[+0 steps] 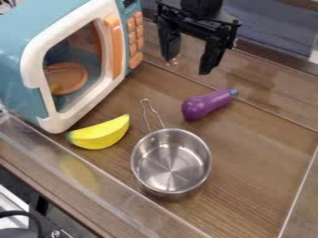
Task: Put the banana in the silver pot
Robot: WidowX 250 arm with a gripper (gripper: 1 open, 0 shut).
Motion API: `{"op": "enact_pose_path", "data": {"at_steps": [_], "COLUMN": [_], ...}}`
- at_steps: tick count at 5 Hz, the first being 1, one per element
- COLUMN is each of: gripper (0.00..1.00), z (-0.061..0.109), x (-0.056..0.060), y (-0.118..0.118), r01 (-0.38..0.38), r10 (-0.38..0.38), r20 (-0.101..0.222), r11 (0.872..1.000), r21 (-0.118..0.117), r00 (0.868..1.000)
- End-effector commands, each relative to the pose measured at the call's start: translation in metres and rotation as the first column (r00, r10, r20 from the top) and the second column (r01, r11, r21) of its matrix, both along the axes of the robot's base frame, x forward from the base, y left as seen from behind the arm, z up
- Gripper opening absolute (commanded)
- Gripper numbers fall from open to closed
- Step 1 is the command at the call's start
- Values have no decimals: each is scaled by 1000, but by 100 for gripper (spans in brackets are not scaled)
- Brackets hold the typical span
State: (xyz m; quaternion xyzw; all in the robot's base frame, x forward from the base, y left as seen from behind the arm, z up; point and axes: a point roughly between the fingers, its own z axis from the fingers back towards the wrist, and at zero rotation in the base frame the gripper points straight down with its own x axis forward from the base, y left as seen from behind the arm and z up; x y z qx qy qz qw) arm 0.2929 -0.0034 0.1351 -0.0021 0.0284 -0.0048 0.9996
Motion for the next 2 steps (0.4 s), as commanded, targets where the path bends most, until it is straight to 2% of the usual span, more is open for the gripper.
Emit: {"op": "enact_pose_path", "data": {"at_steps": [1,2], "gripper": [100,100], "z": [-27,-41], "x": [-22,-56], "y": [26,51], "r01": [190,381], "r10": [-191,-383], "r20": [-90,-112], "r11": [982,924], "r21": [-23,-43], "r00": [978,917]}}
